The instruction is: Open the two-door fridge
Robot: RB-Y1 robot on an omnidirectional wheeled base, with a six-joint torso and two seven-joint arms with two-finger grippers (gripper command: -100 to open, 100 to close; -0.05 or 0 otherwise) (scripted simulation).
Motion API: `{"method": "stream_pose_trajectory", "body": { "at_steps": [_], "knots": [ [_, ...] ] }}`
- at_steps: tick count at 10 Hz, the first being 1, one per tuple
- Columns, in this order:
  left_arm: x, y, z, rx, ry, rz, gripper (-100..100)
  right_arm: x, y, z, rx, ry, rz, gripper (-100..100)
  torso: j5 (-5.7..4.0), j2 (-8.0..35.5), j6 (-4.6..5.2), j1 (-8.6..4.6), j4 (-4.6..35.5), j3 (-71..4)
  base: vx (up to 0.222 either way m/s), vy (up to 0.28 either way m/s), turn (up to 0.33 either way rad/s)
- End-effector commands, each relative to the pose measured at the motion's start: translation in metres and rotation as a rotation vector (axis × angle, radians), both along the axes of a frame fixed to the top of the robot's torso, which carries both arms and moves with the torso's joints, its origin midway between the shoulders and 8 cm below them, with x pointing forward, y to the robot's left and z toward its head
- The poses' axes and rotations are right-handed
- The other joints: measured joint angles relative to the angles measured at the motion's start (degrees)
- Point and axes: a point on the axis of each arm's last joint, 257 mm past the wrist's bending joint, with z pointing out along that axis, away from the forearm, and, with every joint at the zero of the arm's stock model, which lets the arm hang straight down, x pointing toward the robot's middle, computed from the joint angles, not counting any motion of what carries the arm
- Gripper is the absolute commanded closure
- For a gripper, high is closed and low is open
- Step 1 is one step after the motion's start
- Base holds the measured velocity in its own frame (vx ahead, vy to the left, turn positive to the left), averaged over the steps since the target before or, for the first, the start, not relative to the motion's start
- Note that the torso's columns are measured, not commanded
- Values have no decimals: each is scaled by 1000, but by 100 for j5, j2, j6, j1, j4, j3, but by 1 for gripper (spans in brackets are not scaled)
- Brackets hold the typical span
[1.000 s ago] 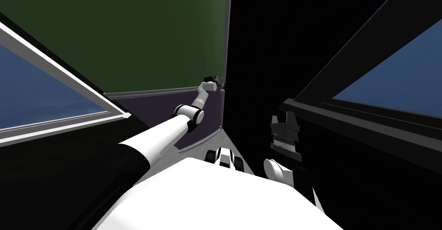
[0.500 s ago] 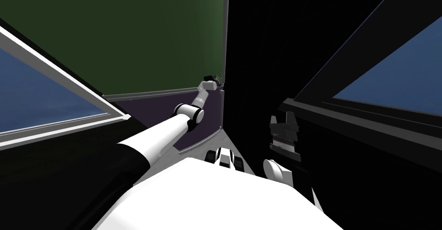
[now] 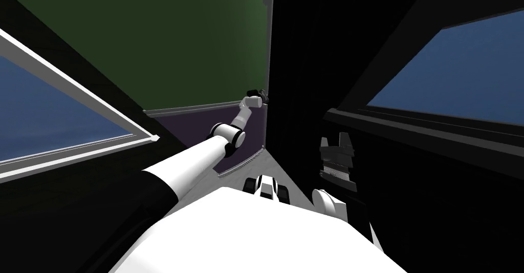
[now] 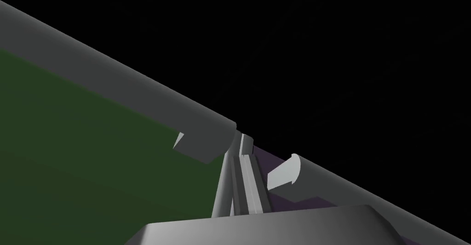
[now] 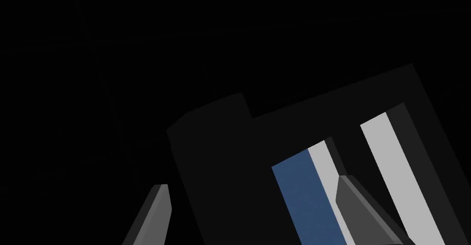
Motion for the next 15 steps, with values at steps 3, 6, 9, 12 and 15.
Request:
{"method": "stream_pose_trajectory", "body": {
  "at_steps": [3,6,9,12,15],
  "knots": [
    [-21,-72,5,-7,0,-111,100,0,0,0,0,0,0,0,2,17,3,7,2,7,-259,119,-128],
    [-29,-95,7,-8,-1,-148,100,0,0,0,0,0,0,0,5,20,2,20,4,10,-239,121,-99],
    [-24,-82,7,-36,13,-132,-100,0,0,0,0,1,0,0,-4,-97,3,-10,-36,-66,193,16,20],
    [-19,-64,8,-66,27,-111,-100,0,0,0,0,1,0,0,3,24,3,12,5,13,263,24,22],
    [-13,-45,8,-101,41,-87,-100,0,0,0,0,0,0,0,-1,25,4,1,6,14,254,21,25]
  ]
}}
